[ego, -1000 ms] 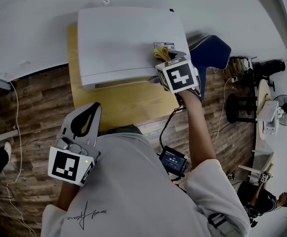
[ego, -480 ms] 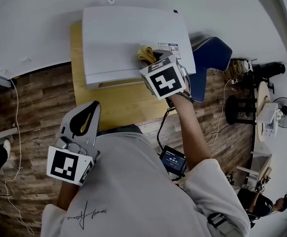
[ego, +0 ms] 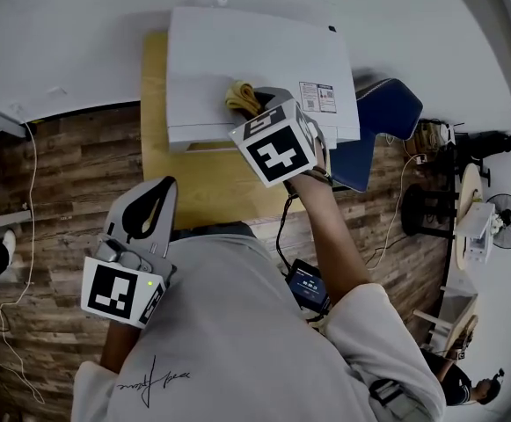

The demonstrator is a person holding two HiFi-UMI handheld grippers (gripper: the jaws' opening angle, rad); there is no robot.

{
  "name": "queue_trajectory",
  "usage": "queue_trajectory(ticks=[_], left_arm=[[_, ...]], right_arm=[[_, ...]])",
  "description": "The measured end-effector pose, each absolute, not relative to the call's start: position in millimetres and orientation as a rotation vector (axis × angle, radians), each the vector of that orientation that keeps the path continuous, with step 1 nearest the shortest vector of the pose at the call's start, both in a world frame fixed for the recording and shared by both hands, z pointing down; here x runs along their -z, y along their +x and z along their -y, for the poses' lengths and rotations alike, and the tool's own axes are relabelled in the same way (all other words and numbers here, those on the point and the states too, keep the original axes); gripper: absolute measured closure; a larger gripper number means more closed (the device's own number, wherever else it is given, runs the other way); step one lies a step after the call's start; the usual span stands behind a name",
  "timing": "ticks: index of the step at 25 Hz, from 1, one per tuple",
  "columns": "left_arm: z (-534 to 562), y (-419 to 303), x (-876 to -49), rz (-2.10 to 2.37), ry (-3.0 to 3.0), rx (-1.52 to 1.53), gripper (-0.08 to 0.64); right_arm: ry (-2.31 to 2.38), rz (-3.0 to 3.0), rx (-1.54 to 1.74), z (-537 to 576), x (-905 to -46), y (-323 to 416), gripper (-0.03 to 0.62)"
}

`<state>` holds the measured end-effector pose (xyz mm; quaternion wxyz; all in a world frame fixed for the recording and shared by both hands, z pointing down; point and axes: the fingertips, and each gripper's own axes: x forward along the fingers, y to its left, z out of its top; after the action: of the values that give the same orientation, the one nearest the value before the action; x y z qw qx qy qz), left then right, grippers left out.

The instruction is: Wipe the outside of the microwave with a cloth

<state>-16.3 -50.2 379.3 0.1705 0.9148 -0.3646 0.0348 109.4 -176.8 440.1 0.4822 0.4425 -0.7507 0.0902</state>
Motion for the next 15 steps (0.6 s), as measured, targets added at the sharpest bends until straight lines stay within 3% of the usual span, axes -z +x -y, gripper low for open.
queue_trajectory(ticks=[15], left_arm=[[42, -39, -379, 1.176, 2.525, -0.08, 0.561]], right_arm=[[0.944, 1.96, -0.211, 179, -440, 44, 0.469]])
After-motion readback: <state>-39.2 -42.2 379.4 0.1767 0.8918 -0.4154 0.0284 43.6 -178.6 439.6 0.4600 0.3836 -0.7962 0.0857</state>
